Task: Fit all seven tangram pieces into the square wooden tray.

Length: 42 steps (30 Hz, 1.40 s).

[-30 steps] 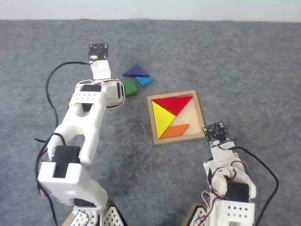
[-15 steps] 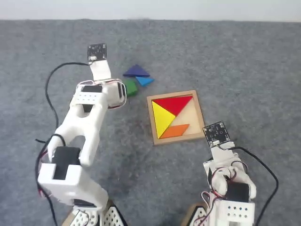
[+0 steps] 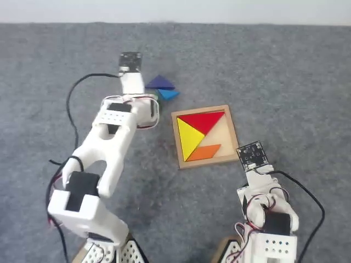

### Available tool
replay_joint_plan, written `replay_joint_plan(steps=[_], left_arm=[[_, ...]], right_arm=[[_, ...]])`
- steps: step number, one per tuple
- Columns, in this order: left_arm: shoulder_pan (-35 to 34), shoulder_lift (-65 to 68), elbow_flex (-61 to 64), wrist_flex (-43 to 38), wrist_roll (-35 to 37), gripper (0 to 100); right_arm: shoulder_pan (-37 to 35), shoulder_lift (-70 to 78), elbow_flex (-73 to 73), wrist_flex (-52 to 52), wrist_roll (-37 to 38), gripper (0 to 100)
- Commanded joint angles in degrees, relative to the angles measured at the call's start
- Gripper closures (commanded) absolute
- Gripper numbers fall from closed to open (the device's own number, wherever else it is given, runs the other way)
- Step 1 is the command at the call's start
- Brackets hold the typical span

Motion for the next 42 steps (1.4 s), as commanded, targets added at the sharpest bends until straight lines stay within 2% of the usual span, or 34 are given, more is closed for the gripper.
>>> replay_joint_plan(steps=[1, 5, 10, 13, 23, 28, 36, 42], left_arm=[[1.49, -2.81, -3.12, -2.81, -1.49, 76], [-1.05, 2.2, -8.57, 0.35, -4.13, 76], [-2.55, 9.41, -21.93, 15.03, 0.09, 75], [-1.76, 13.36, -27.3, 18.99, 0.35, 75], [1.05, 22.42, -35.38, 19.6, -0.09, 75], [-0.79, 25.05, -37.05, 19.69, 0.26, 76], [-6.77, 20.57, -37.76, 25.76, 1.76, 76], [-8.09, 15.12, -33.45, 26.02, -0.79, 76]], right_arm=[[-0.22, -0.84, 0.97, 0.13, 0.44, 99.1], [-0.22, -0.84, 0.97, 0.13, 0.44, 99.1], [-0.22, -0.84, 0.97, 0.13, 0.44, 99.1], [-0.13, -0.84, 0.97, 0.13, 0.44, 99.1], [-0.22, -0.84, 0.97, 0.13, 0.44, 99.1], [-0.22, -0.84, 0.97, 0.13, 0.44, 99.1], [-0.22, -0.84, 0.97, 0.13, 0.44, 99.1], [-0.22, -0.84, 0.97, 0.13, 0.44, 99.1]])
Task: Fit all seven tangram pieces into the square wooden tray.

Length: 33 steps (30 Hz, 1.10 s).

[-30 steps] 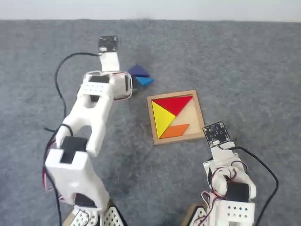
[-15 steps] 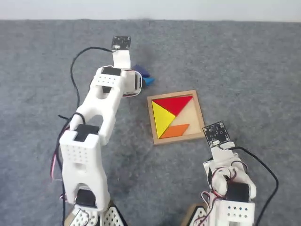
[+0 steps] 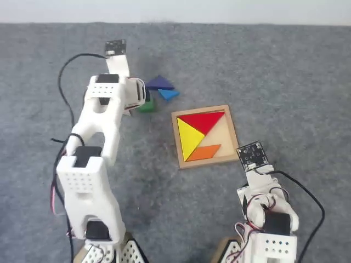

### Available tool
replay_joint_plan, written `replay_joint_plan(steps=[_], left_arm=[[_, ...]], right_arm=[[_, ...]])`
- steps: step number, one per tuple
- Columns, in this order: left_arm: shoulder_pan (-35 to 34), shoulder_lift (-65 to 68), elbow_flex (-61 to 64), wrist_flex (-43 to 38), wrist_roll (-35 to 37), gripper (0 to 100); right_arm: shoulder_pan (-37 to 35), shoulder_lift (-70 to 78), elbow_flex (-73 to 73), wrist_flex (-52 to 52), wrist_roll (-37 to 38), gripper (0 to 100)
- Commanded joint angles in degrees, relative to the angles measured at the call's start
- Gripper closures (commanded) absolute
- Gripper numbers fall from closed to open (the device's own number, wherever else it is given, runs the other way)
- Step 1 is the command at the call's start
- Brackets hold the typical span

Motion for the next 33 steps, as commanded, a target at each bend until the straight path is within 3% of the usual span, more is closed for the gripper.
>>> replay_joint_plan(steps=[1, 8, 18, 33], left_arm=[[-1.14, -7.65, 1.19, 0.26, -2.64, 76], [-5.89, -9.05, 5.41, 0.7, -1.85, 78], [-4.57, -7.82, 8.22, -1.05, -1.76, 78], [-4.57, 1.41, -0.75, 3.34, -2.02, 79]], right_arm=[[-0.22, -0.84, 0.97, 0.13, 0.44, 99.1], [-0.22, -0.84, 0.97, 0.13, 0.44, 99.1], [-0.22, -0.84, 0.97, 0.13, 0.44, 99.1], [-0.22, -0.84, 0.97, 0.13, 0.44, 99.1]])
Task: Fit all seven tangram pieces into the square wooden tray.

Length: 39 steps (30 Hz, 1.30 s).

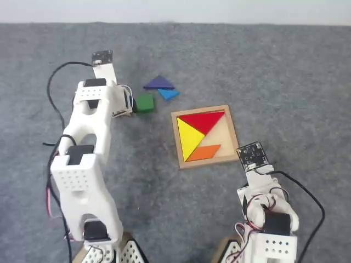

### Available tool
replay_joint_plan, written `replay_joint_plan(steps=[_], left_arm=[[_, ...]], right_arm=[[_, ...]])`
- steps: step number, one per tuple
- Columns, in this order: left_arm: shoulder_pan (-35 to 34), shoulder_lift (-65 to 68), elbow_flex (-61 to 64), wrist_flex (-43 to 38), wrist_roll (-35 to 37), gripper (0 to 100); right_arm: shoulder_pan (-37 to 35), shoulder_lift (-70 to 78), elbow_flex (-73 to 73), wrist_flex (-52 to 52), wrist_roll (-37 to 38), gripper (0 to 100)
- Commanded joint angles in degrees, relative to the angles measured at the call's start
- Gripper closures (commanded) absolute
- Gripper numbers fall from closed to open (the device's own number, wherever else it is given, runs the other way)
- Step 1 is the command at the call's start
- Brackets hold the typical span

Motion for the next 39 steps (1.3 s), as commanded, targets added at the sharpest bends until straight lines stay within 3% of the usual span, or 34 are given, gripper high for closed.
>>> replay_joint_plan(steps=[1, 19, 27, 39], left_arm=[[0.62, -0.62, -2.68, 0.79, -0.26, 80], [2.11, -0.09, -4.0, 2.64, -4.22, 89], [2.02, -0.09, -4.09, 2.9, -6.07, 80], [2.11, 0.0, -4.18, 2.73, -11.16, 80]], right_arm=[[-0.22, -0.84, 0.97, 0.13, 0.44, 99.1], [-0.22, -0.84, 0.97, 0.13, 0.44, 99.1], [-0.22, -0.84, 0.97, 0.13, 0.44, 99.1], [-0.22, -0.84, 0.97, 0.13, 0.44, 99.1]])
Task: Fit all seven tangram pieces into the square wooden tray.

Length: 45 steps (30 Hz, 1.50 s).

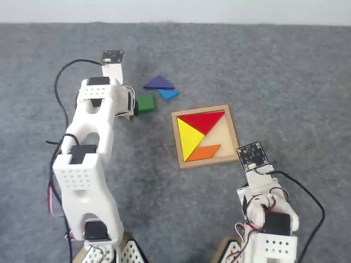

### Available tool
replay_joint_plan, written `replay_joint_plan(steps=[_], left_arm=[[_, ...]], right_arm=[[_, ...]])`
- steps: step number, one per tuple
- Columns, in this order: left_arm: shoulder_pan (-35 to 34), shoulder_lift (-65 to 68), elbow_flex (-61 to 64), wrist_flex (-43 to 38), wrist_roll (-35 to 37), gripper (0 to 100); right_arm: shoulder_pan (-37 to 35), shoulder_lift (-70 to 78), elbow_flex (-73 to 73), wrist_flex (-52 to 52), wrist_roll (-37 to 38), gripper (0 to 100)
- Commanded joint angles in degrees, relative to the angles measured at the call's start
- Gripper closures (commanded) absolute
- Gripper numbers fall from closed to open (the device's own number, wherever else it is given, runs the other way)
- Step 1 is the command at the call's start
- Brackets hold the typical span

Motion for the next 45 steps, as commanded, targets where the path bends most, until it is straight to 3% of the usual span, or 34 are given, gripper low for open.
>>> replay_joint_plan(steps=[1, 7, 17, 21, 32, 38, 45], left_arm=[[0.7, -0.53, -2.68, 0.26, -3.08, 80], [1.32, 1.58, -4.88, 1.23, -3.08, 80], [0.88, 16.79, -28.88, 17.58, -2.99, 80], [0.88, 19.16, -32.75, 20.75, -3.08, 88], [1.05, 18.81, -33.36, 21.1, -3.08, 96], [1.85, 10.81, -33.36, 26.11, -3.43, 97], [9.41, -5.19, -16.66, 23.65, -3.52, 97]], right_arm=[[-0.22, -0.84, 0.97, 0.13, 0.44, 99.1], [-0.22, -0.84, 0.97, 0.13, 0.44, 99.1], [-0.22, -0.84, 0.97, 0.13, 0.44, 99.1], [-0.22, -0.84, 0.97, 0.13, 0.44, 99.1], [-0.22, -0.84, 0.97, 0.13, 0.44, 99.1], [-0.22, -0.84, 0.97, 0.13, 0.44, 99.1], [-0.22, -0.84, 0.97, 0.13, 0.44, 99.1]])
